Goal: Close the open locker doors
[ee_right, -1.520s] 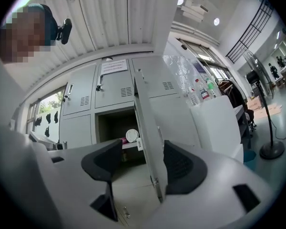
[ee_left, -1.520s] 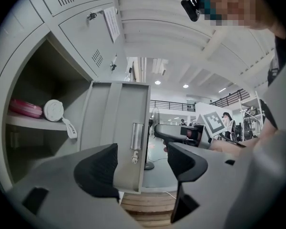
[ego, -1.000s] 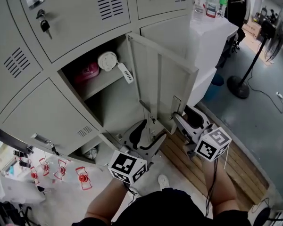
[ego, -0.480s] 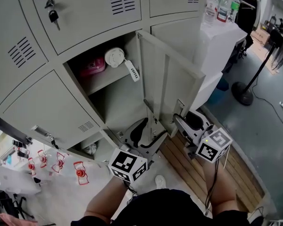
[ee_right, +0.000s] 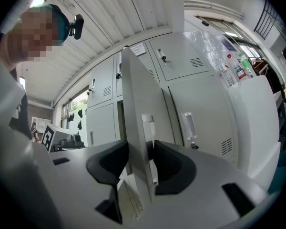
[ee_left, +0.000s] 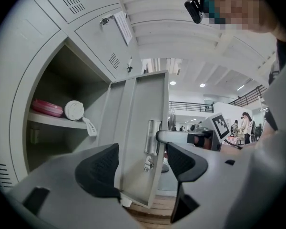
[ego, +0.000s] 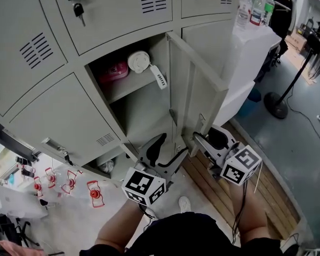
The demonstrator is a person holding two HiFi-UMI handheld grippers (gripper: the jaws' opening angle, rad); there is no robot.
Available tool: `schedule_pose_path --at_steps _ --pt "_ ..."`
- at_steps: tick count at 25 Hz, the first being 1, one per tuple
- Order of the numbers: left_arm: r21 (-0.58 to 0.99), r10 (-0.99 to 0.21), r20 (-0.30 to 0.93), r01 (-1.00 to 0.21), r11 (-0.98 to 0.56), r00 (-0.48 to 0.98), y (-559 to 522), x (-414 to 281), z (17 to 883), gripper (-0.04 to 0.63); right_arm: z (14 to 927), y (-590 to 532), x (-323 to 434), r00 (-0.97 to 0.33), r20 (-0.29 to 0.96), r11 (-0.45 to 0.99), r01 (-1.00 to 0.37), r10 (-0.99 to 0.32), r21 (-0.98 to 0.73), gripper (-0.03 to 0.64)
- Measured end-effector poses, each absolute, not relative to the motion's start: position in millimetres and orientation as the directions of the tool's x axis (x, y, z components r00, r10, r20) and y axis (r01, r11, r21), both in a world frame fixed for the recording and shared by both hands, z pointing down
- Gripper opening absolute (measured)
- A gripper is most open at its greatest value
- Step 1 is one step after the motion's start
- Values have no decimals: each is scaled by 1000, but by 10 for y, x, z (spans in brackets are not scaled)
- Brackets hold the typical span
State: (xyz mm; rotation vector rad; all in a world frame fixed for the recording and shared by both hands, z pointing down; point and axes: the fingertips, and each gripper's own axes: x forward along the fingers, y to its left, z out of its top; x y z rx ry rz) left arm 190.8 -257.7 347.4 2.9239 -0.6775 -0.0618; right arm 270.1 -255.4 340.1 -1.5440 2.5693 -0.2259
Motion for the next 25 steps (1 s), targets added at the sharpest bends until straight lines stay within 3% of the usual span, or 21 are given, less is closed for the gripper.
schedule_pose_path --at_steps 25 --pt "145 -673 17 -668 -730 740 -2873 244 3521 333 3412 -3268 982 -633 -36 631 -763 -773 -137 129"
